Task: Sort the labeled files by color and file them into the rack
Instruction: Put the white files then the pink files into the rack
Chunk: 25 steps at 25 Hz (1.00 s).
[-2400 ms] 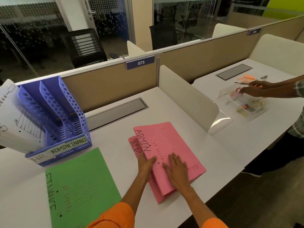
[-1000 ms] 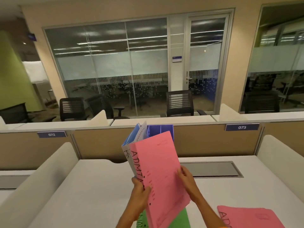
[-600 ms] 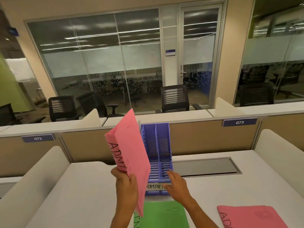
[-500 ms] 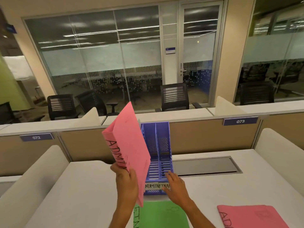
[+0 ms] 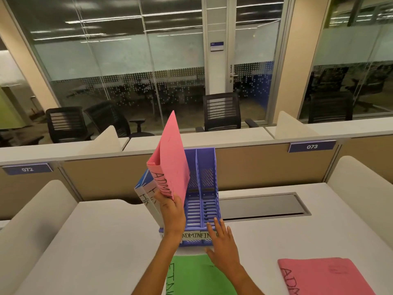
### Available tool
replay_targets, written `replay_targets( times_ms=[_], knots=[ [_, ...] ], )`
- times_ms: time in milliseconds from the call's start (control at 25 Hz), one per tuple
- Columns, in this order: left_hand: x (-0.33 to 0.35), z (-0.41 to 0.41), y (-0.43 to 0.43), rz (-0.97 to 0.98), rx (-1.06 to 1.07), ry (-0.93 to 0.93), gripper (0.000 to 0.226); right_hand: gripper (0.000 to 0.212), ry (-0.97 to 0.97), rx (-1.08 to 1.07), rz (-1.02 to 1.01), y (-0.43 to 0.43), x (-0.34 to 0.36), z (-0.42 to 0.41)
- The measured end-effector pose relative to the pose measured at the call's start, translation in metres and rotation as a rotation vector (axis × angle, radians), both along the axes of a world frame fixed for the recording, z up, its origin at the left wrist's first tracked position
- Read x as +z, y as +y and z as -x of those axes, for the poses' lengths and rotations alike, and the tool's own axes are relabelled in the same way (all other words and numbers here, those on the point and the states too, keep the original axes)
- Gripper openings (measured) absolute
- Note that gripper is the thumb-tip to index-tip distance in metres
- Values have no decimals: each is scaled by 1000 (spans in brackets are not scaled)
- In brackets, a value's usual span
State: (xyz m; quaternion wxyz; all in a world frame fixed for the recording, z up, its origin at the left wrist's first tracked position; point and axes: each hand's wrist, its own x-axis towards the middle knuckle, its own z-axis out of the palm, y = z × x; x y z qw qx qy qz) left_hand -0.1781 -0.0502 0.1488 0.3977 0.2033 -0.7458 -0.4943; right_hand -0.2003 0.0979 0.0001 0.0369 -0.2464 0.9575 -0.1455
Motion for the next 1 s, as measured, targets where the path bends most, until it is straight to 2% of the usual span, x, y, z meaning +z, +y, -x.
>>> replay_targets(
  times_ms=[320,680,880,1000],
  knots=[
    [-29,29,-3,6,9,11,22,84,24,-13,-1,-1,-5,-1],
    [-41,40,-6,7,48,112,21,87,21,-15,-15,-2,-7,-1],
    [-49,41,-7,39,49,214,29,87,19,-11,-36,-1,-7,-1],
    [-51,41,-9,-81,65,221,47,87,24,-7,-28,0,-8,-1]
  ],
)
